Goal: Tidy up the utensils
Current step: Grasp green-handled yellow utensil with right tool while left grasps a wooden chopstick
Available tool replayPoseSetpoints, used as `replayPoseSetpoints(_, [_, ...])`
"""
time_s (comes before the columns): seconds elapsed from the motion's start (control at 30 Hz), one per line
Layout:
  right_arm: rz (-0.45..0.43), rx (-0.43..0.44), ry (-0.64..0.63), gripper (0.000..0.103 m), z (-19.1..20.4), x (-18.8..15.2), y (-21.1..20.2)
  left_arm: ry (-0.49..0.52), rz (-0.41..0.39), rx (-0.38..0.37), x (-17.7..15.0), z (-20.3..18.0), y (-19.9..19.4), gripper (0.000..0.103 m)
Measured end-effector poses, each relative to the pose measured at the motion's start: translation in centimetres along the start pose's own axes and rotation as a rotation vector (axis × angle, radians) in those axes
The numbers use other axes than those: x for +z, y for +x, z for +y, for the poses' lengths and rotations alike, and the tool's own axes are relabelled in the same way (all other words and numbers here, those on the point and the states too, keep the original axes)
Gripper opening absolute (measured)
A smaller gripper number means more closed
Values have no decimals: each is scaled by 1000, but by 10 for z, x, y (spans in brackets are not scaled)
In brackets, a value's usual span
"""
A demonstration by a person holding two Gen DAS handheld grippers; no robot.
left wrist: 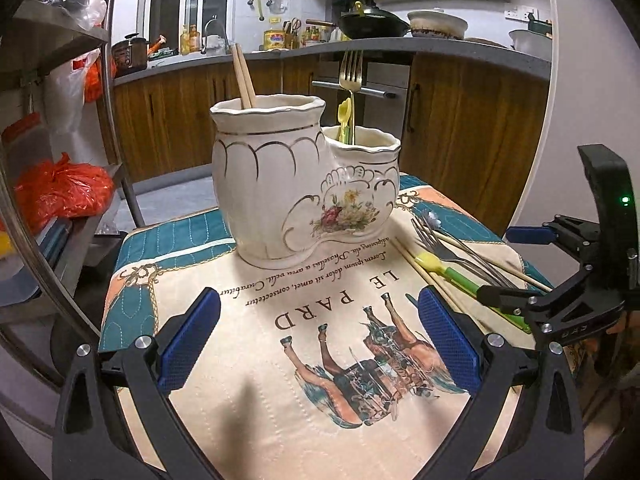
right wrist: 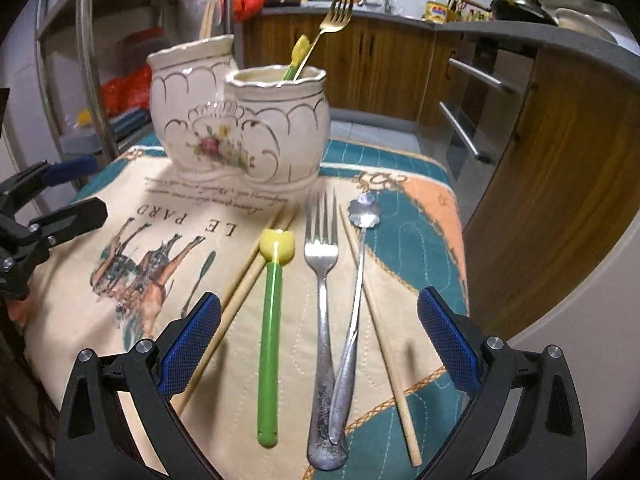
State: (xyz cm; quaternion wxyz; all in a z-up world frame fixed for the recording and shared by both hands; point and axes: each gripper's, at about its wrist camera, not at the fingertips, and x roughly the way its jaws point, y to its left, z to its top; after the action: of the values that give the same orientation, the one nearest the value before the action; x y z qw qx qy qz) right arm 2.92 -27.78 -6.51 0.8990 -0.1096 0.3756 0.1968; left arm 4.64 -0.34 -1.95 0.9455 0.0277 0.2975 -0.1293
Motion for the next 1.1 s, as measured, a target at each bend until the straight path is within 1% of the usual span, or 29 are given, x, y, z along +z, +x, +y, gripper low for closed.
replayPoseSetpoints(0.1, [18, -1, -11, 95, 3, 1, 3, -2, 0, -5, 0, 0, -1, 97])
replayPoseSetpoints(0.17, [34, 2, -13, 91, 3, 2, 6, -4, 4, -7, -1, 0, -1, 97])
replayPoseSetpoints(0.23, [49, 6, -9, 74, 3, 3, 9, -6, 5, -7, -1, 1, -1, 97])
replayPoseSetpoints(0.27, [57, 13, -7, 70, 3, 3, 10, -7, 5, -7, -1, 1, -1, 97])
replayPoseSetpoints(0.3, [69, 25, -4, 63, 3, 3, 12, -9, 5, -9, -1, 2, -1, 97])
replayPoseSetpoints(0.33, [76, 34, -5, 59, 4, 3, 14, -10, 5, -8, -1, 1, -1, 97])
replayPoseSetpoints(0.37, [78, 42, -9, 58, 5, 4, 14, -10, 5, -8, 0, 0, 0, 97])
replayPoseSetpoints(0.43, [77, 43, -34, 50, 10, 5, 13, -8, 6, -6, 0, 0, 0, 97])
replayPoseSetpoints(0.47, [76, 44, -41, 48, 11, 5, 13, -8, 5, -7, 0, 0, 0, 97])
replayPoseSetpoints(0.53, [66, 48, -52, 37, 13, 8, 11, -2, 5, -8, -1, 0, 0, 97])
replayPoseSetpoints(0.63, [52, 49, -55, 34, 12, 12, 7, 3, 3, -12, 0, 0, 0, 97])
replayPoseSetpoints(0.77, [82, 77, -96, 28, 16, 11, 10, 2, 7, -16, -1, -1, 0, 97])
replayPoseSetpoints(0.83, [102, 90, -111, 22, 20, 10, 14, 4, 9, -18, -1, -2, 1, 97])
replayPoseSetpoints(0.87, [106, 90, -112, 21, 22, 10, 15, 6, 10, -19, -1, -3, 1, 97])
replayPoseSetpoints(0.97, [111, 101, -80, 21, 18, 12, 22, 20, 14, -24, 0, -7, 0, 97])
replayPoseSetpoints(1.0, [109, 112, -61, 19, 16, 12, 23, 25, 17, -24, 1, -9, 0, 97])
replayPoseSetpoints(1.03, [106, 121, -49, 13, 14, 11, 23, 31, 19, -26, 1, -11, 0, 97])
replayPoseSetpoints(1.1, [96, 138, -37, 11, 12, 10, 23, 41, 24, -28, 3, -16, 1, 97])
